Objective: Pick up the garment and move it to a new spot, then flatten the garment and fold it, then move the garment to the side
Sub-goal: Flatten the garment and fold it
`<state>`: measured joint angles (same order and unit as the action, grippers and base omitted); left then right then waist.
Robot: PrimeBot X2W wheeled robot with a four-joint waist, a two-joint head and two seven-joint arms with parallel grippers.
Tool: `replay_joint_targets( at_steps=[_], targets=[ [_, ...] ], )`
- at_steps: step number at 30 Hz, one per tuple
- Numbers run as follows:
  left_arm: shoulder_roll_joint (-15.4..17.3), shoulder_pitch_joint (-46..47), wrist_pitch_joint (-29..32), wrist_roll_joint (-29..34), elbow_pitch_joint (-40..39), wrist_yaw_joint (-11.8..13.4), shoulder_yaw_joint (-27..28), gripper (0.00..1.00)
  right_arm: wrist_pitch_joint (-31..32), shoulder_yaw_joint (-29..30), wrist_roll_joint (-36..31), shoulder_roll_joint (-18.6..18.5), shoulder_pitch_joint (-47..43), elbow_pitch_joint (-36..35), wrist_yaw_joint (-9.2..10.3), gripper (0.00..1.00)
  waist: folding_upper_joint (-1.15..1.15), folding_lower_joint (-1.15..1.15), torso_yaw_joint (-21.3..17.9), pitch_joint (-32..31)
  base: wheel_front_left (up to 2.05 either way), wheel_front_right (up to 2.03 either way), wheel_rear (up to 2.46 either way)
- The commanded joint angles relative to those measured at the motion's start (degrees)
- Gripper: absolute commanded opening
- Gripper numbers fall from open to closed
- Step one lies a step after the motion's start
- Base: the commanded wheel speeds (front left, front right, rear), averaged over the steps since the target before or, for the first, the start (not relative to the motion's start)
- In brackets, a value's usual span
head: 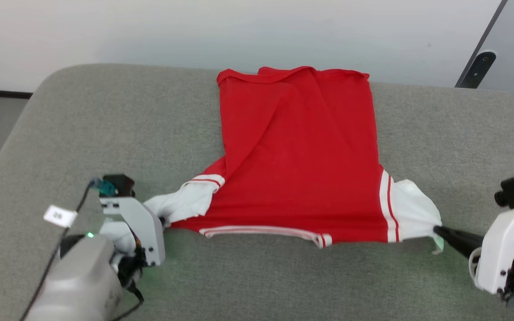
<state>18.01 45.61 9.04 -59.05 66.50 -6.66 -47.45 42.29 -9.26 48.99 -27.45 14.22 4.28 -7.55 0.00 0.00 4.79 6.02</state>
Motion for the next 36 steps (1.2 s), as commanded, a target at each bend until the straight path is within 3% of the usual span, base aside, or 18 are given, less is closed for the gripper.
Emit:
replay_joint_targets(
  at_steps=[1, 12, 26, 36],
  targets=[
    [0.6, -1.0, -0.3, 0.3, 0.0, 0.5, 0.0, 0.00, 0.1, 0.9, -0.5, 0.0, -1.3, -0.4, 0.12, 0.00, 0.00, 0.00, 0.1, 0.1, 0.00, 0.00, 0.00],
    [1.8, -14.1, -0.2, -1.0, -11.5, 5.2, -0.8, 0.00, 6.3, 5.9, -3.9, 3.7, -11.7, -9.1, 0.11, 0.00, 0.00, 0.00, 0.3, 0.1, 0.00, 0.00, 0.00],
    [9.0, -29.1, 7.6, -4.1, -38.6, 18.7, -1.9, 0.00, 14.6, 9.7, -6.0, 5.0, -19.7, -13.6, 0.11, 0.00, 0.00, 0.00, 0.4, 0.2, 0.00, 0.00, 0.00],
    [14.0, -32.3, 11.1, -5.1, -51.8, 24.5, -1.2, 0.00, 14.0, 9.4, -8.4, 5.6, -19.4, -12.6, 0.11, 0.00, 0.00, 0.00, 0.5, -0.2, 0.00, 0.00, 0.00]
  ],
)
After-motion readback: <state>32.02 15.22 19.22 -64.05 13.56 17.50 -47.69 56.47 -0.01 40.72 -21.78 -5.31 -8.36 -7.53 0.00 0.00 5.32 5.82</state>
